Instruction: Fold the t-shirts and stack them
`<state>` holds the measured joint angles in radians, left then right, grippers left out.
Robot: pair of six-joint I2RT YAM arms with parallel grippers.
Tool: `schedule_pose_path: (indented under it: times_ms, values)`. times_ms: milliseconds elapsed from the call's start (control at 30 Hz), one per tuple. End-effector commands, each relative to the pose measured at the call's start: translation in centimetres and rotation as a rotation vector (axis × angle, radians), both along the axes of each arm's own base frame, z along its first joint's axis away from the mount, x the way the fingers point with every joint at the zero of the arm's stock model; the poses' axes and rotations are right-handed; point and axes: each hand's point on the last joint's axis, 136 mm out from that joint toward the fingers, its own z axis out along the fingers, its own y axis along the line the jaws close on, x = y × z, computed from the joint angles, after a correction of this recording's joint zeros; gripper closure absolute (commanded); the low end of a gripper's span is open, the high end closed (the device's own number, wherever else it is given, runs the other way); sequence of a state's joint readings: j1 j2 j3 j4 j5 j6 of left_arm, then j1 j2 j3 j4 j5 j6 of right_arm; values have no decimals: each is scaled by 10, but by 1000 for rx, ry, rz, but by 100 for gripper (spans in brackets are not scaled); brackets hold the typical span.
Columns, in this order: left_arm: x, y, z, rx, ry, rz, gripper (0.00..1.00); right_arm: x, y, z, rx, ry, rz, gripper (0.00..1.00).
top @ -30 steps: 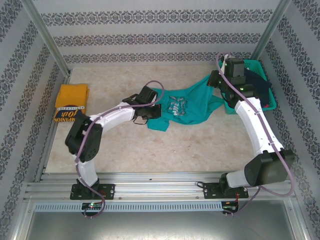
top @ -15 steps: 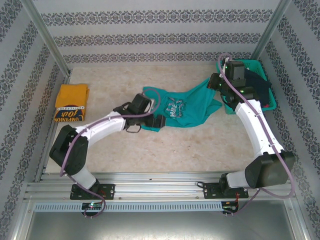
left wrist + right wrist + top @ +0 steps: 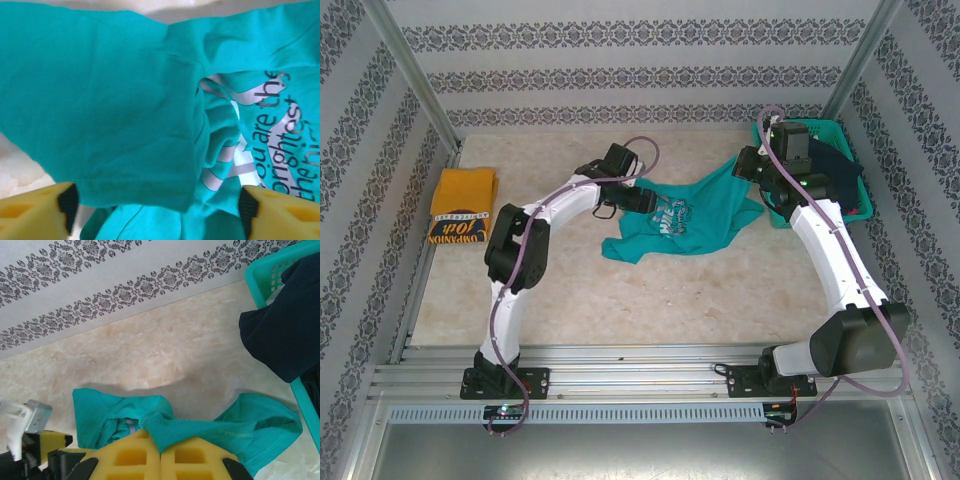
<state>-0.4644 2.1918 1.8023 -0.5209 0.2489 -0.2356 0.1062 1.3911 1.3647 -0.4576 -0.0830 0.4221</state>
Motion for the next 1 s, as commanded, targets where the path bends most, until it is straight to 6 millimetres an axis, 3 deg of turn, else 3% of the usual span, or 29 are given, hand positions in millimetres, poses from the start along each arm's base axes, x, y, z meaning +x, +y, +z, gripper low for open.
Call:
schedule_pose_path:
  times_ms: [0, 133, 200, 267, 367, 467, 600, 767, 900, 967]
  values:
    - [0, -3, 5, 24, 14, -43, 27, 0, -3, 4, 29, -14, -10, 100]
    - [5, -4, -1, 28, 30, -33, 56, 1, -3, 2, 35, -10, -13, 100]
    - [4, -3, -3, 32, 38, -30, 64, 1, -3, 4, 37, -14, -11, 100]
    - [2, -2, -4, 26, 47, -26, 63, 3, -5, 8, 31, -23, -15, 100]
    - [0, -3, -3, 13, 50, -29, 44, 5, -10, 12, 32, -32, -25, 100]
    - [-2, -4, -6, 8, 62, -30, 46, 7, -11, 14, 37, -36, -24, 100]
    - [-4, -2, -14, 12, 79, -16, 65, 9, -11, 13, 38, -35, -25, 100]
    - [-2, 0, -18, -4, 91, 25, 100, 7, -13, 17, 40, -43, -32, 100]
    - [3, 7, -10, 7, 70, 59, 100, 5, -16, 24, 41, -59, -39, 100]
    - [6, 15, 5, 22, 27, 83, 100, 4, -16, 29, 47, -68, -38, 100]
